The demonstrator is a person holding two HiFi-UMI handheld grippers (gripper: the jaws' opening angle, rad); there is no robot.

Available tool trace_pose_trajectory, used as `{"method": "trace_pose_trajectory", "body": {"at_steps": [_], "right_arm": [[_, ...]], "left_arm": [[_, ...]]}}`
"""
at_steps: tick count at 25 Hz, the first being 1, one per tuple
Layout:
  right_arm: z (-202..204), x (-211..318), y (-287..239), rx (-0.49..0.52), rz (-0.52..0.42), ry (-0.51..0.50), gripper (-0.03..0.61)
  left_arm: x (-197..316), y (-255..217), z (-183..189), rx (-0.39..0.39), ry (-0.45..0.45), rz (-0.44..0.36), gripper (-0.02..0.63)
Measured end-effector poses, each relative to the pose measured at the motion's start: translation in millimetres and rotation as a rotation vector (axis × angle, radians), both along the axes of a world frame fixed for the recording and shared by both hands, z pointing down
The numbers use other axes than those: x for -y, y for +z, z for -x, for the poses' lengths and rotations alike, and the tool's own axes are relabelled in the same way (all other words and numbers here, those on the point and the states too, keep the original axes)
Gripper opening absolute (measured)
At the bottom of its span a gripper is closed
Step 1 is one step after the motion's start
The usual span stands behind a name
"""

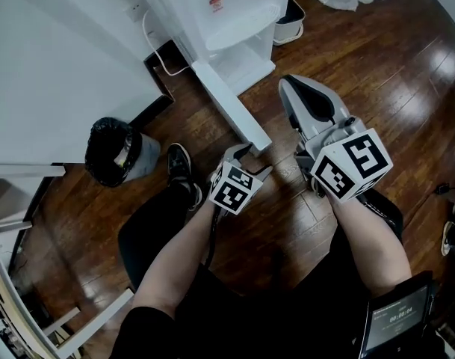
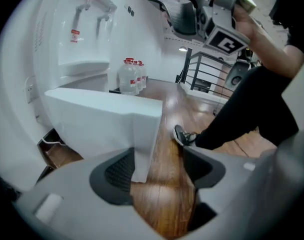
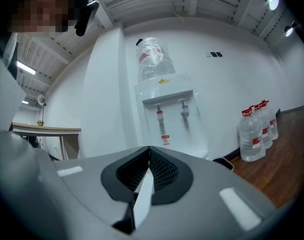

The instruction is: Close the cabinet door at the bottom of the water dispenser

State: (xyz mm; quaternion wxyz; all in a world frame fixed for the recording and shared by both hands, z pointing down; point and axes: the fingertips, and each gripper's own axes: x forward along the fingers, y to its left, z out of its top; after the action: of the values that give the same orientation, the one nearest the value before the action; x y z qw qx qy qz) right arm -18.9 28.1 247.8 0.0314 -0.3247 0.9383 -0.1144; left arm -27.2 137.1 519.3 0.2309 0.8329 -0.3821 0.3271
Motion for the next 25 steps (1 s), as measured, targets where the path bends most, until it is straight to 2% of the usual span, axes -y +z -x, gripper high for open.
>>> {"method": "trace_pose_trajectory", "body": {"at_steps": [2,4,7,9,11,13,16,19,22,25], "right_arm": [[-16.6,4.9,-7.4,0.018,0.000,0.019,0.005],[-32.1,10.2,-13.7,0.032,0.000,0.037,0.005],[-50.5,14.9,-15.0,0.034,0.005,0.057,0.005],[-57.7,17.7,-14.6,0.017,-0.007,0.062,0.005],[-62.7,21.0,-13.7,-0.006,-0.034,0.069,0.005],[-65.5,24.8,-7.6,-0.034,-0.050,0.074,0.005],[-62.0,38.6,7.5,-0.083,-0.042,0.047,0.005],[-54.1,53.7,24.2,-0.126,-0.015,0.011,0.005],[-52.0,66.5,42.1,-0.146,0.054,0.001,0.005],[-52.1,80.3,61.8,-0.144,0.155,-0.002,0.005]], "left_arm": [[9.4,5.4,-12.0,0.023,-0.004,-0.004,0.321],[14.6,14.8,-16.5,0.060,-0.026,0.024,0.314],[25.1,34.7,-11.1,0.118,-0.131,0.087,0.283],[39.0,39.4,-7.9,0.178,-0.145,0.069,0.192],[50.3,39.2,-11.6,0.213,-0.115,0.056,0.171],[53.5,39.0,-18.1,0.203,-0.095,0.068,0.197],[63.4,37.0,-29.1,0.180,-0.067,0.082,0.198],[80.8,35.4,-38.2,0.183,-0.025,0.061,0.198],[98.3,35.5,-45.1,0.188,-0.013,0.029,0.198],[119.1,34.6,-48.2,0.175,-0.042,0.011,0.204]]}}
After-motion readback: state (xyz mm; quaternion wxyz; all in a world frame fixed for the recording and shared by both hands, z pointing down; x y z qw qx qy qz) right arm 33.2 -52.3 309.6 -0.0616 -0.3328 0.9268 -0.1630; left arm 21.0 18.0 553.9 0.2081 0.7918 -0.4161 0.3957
